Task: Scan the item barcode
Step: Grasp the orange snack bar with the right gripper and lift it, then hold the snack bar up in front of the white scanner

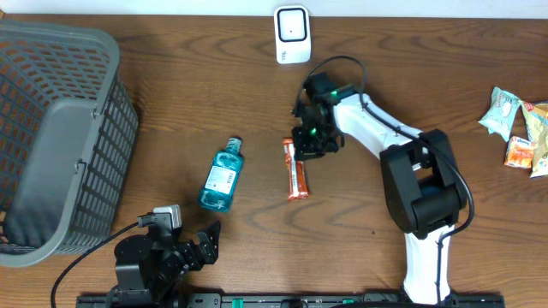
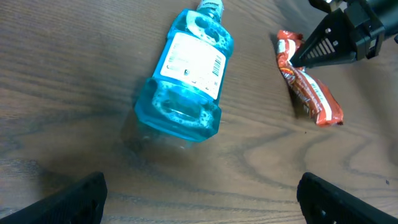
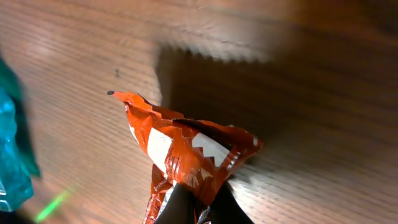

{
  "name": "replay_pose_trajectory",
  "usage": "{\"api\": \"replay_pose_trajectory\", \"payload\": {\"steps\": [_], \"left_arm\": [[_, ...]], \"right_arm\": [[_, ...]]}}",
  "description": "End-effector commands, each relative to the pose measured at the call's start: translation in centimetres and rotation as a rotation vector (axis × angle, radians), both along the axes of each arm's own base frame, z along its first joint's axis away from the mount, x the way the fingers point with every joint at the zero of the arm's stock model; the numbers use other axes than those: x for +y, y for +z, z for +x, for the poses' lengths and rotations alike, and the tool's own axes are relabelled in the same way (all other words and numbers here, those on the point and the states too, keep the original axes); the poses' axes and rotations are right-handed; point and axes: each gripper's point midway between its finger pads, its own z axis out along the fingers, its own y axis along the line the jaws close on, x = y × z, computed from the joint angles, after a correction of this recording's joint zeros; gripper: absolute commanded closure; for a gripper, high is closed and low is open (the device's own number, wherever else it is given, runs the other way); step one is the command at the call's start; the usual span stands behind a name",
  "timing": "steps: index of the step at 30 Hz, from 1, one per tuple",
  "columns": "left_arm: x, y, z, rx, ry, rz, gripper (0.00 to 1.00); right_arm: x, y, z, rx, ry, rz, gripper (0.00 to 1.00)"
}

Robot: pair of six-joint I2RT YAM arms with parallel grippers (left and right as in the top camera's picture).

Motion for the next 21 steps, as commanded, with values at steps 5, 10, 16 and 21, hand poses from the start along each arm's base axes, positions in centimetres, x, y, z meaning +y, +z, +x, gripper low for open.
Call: {"api": "replay_pose_trajectory", "payload": {"steps": [5,10,16,21], "left_arm": [[0.1,0.0,-0.1,0.006,0.010,-0.001,0.02],[0.1,0.0,-0.1,0.006,0.010,-0.001,0.02],[0.1,0.0,-0.1,0.006,0.010,-0.001,0.02],[0.1,0.0,-0.1,0.006,0.010,-0.001,0.02]], "right_arm": [[-2.1,-0.7,0.4,-0.030,-0.031,-0.105,0.27],[-2.0,-0.7,0.6,-0.033,-0.051,-0.101,0.17],[-1.0,-1.3,0.0,-0.057,0.007,-0.097,0.02],[-0.5,-5.3,-2.1,-0.060,0.074,-0.170,0.17]]}}
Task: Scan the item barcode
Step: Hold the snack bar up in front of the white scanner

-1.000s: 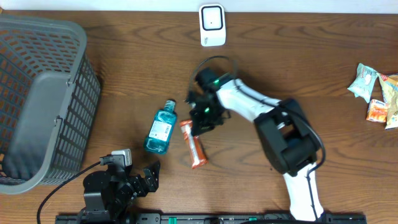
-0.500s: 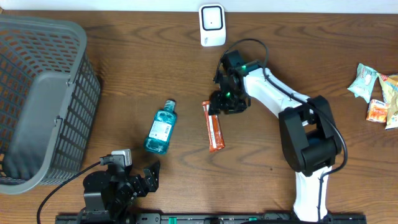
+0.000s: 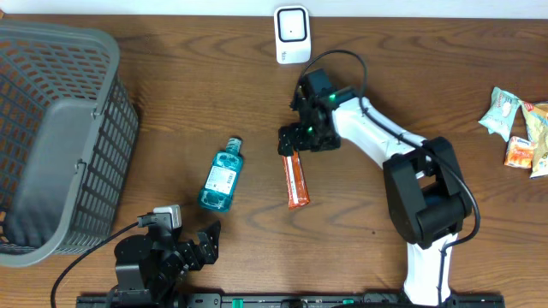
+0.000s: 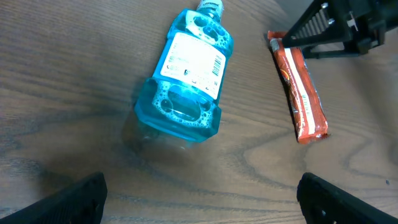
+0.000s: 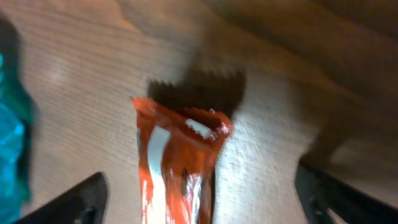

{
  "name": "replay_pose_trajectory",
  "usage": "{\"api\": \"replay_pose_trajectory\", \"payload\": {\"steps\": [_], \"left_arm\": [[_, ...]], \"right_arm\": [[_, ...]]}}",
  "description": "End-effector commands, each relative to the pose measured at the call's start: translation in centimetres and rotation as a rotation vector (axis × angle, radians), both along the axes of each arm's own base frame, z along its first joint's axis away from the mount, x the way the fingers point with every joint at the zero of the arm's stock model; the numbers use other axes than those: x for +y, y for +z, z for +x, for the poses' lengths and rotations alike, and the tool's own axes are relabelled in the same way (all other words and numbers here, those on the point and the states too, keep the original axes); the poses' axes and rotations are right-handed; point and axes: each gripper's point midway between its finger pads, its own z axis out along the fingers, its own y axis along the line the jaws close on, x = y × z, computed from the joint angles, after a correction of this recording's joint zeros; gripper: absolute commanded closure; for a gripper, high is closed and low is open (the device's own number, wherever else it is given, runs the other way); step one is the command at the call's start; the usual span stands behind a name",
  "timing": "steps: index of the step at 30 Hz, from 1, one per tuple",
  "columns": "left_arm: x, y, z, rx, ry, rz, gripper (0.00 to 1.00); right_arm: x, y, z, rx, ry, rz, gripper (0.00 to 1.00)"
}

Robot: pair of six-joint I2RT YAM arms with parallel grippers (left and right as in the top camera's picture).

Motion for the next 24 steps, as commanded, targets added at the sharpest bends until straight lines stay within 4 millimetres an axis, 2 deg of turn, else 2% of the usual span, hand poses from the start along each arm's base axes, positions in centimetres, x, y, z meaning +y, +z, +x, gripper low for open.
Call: {"api": "replay_pose_trajectory", "payload": {"steps": [1,2,3,5,6,8,13,16,17,18,20,22,24], "left_arm": [[0.1,0.0,-0.1,0.006,0.010,-0.001,0.02],[0.1,0.0,-0.1,0.006,0.010,-0.001,0.02],[0.1,0.0,-0.1,0.006,0.010,-0.001,0.02],[0.1,0.0,-0.1,0.006,0.010,-0.001,0.02],[0.1,0.0,-0.1,0.006,0.010,-0.001,0.02],[0.1,0.0,-0.1,0.006,0.010,-0.001,0.02],[0.1,0.0,-0.1,0.006,0.010,-0.001,0.02],[0.1,0.0,-0.1,0.006,0.010,-0.001,0.02],[0.1,0.0,-0.1,0.006,0.010,-0.001,0.02],[0.1,0.0,-0.1,0.006,0.010,-0.001,0.02],[0.1,0.0,-0.1,0.006,0.010,-0.001,0.02],[0.1,0.0,-0.1,0.006,0.010,-0.001,0.02],[0.1,0.0,-0.1,0.006,0.010,-0.001,0.02]], "right_arm": [[-1.0,-7.1,-4.4,0.115,0.065,-0.140,0.22],[-1.0,-7.9,-5.0,0.132,0.075,-0.153,0.27],[-1.2,-8.5,-5.5,0.148,0.080,-0.173,0.38],[-1.5,-9.6,-6.3,0.184,0.086,-0.193,0.67],[-1.7,-9.9,-6.7,0.206,0.084,-0.194,0.85],[-1.7,-9.8,-6.7,0.217,0.079,-0.182,0.99],[-2.2,-8.4,-5.7,0.251,0.034,-0.143,0.99],[-3.3,-6.1,-3.9,0.262,-0.050,-0.139,0.99],[-3.7,-5.1,-3.3,0.259,-0.079,-0.134,0.99],[-4.3,-2.8,-2.0,0.252,-0.146,-0.110,0.99],[-4.4,0.3,-1.1,0.250,-0.204,-0.030,0.99],[-4.0,2.7,-0.7,0.249,-0.221,0.064,0.99],[-3.5,6.3,-0.4,0.255,-0.246,0.213,0.99]]}}
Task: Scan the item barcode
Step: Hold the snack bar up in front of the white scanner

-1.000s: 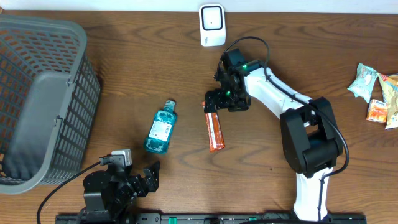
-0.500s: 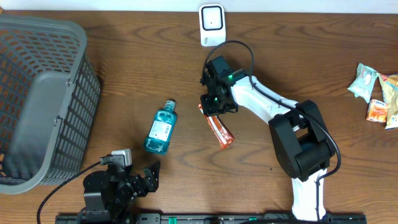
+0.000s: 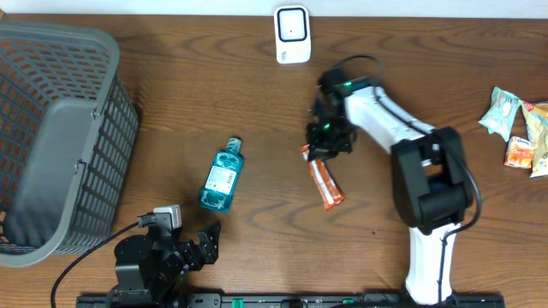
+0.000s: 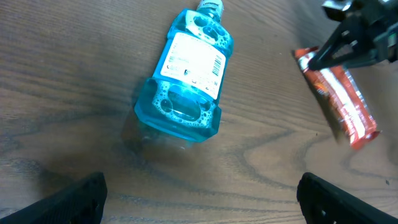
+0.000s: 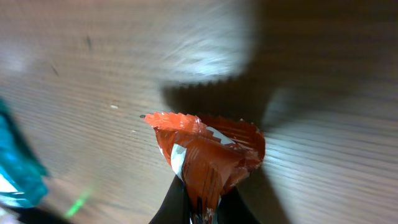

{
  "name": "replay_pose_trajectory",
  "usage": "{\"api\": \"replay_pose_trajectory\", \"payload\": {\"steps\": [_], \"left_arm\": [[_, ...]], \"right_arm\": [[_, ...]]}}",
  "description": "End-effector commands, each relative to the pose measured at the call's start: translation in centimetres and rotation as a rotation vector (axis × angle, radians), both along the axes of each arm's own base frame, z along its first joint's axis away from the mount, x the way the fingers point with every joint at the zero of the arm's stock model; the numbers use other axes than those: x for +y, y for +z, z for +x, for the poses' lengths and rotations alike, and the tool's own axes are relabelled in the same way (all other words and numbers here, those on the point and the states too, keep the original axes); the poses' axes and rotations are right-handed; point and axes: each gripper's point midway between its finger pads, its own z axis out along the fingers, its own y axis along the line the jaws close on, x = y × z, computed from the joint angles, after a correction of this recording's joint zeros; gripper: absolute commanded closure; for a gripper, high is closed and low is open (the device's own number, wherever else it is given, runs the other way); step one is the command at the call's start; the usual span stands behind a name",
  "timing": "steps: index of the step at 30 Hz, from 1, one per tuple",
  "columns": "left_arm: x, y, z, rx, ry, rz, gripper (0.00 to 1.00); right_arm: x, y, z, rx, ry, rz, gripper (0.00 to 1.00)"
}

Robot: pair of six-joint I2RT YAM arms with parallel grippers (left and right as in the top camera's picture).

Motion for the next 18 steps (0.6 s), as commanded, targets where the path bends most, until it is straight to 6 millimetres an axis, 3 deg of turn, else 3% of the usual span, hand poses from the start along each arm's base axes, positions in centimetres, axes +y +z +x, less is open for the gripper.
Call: {"api": "replay_pose_trajectory", "payload": {"steps": [1,9,16,18], "left_arm": [[0.1,0.0,-0.1,0.005,0.009,0.000,0.02],[0.1,0.0,-0.1,0.005,0.009,0.000,0.02],[0.1,0.0,-0.1,0.005,0.009,0.000,0.02],[0.1,0.0,-0.1,0.005,0.009,0.000,0.02]], "right_arm": [[0.8,7.3,1.4,-0.039,-0.124,0.218,0.99],[-2.1,14.7,1.3,-0.005,-0.443,0.271,0.99],[-3.1,20.0,-0.2,-0.077,-0.545,0.286,0.99],[-3.5,20.7,-0.6,-0.098,-0.561,0.269,0.99]]}}
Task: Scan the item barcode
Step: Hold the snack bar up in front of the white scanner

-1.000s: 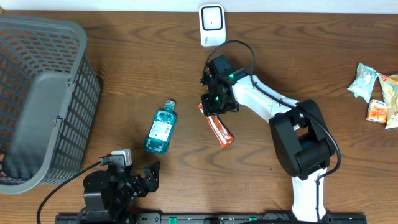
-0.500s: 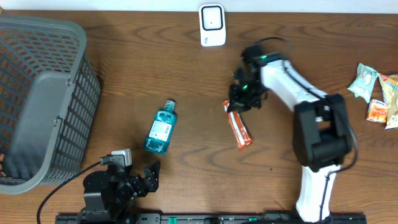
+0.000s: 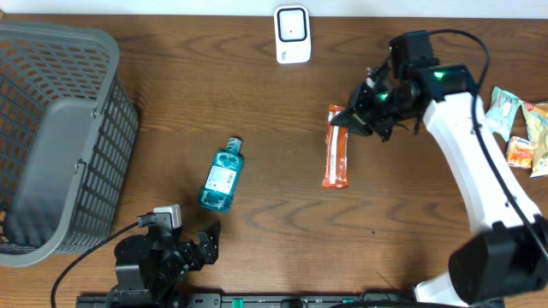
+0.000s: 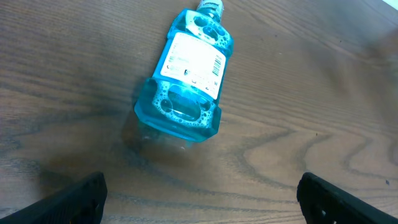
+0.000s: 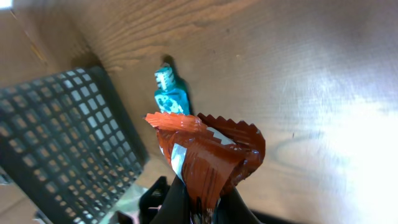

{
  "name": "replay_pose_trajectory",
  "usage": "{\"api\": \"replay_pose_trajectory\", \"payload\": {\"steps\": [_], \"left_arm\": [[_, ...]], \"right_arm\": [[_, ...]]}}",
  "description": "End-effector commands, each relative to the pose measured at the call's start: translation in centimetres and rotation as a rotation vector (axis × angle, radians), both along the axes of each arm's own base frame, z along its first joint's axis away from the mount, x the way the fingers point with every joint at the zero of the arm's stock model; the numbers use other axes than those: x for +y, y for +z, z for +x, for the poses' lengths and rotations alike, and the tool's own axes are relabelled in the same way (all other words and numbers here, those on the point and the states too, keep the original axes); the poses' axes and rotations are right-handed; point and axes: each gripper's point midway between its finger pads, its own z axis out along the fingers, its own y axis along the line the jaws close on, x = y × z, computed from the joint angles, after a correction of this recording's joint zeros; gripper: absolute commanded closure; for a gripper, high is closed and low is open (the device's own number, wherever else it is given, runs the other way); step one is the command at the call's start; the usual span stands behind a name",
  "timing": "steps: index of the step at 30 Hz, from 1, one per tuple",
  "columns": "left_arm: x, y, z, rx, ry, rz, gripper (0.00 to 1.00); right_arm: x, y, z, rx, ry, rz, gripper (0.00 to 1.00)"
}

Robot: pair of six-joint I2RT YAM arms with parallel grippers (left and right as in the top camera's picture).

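My right gripper [image 3: 349,117] is shut on one end of an orange snack bar wrapper [image 3: 336,157], held up off the table right of centre. In the right wrist view the crumpled wrapper [image 5: 208,152] sticks out from between the fingers. The white barcode scanner [image 3: 292,34] stands at the table's far edge, left of the bar. A blue mouthwash bottle [image 3: 222,175] lies on its side; the left wrist view shows its label and barcode [image 4: 191,59]. My left gripper [image 4: 199,193] rests open at the front left, short of the bottle.
A grey mesh basket [image 3: 51,137] fills the far left and shows in the right wrist view [image 5: 62,143]. Several snack packets [image 3: 518,128] lie at the right edge.
My right gripper has risen and moved right and back with the orange bar; the bar now hangs off the table. The bar has left the left wrist view. The left arm is still.
My right gripper was shut on the bar's upper end beside the bottle. Then the bar lay straight on the table with the fingers apart around its end. Then it was pinched again further right, and now it is held up right of the scanner.
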Motion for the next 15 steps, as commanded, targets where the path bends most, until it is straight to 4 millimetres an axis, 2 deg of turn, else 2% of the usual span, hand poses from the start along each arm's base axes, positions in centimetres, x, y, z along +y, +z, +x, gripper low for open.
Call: {"api": "replay_pose_trajectory", "payload": {"steps": [1,5,9,11,15], "left_arm": [[0.1,0.0,-0.1,0.005,0.009,0.000,0.02],[0.1,0.0,-0.1,0.005,0.009,0.000,0.02],[0.1,0.0,-0.1,0.005,0.009,0.000,0.02],[0.1,0.0,-0.1,0.005,0.009,0.000,0.02],[0.1,0.0,-0.1,0.005,0.009,0.000,0.02]], "right_arm": [[-0.5,2.6,-0.5,-0.022,-0.086,-0.006,0.99],[-0.7,2.8,-0.3,-0.096,-0.045,-0.047,0.98],[-0.3,3.1,2.9,-0.423,0.167,-0.215,0.99],[0.5,3.0,4.0,-0.593,0.321,-0.337,0.99],[3.0,3.5,4.4,-0.717,0.420,-0.375,0.99]]}}
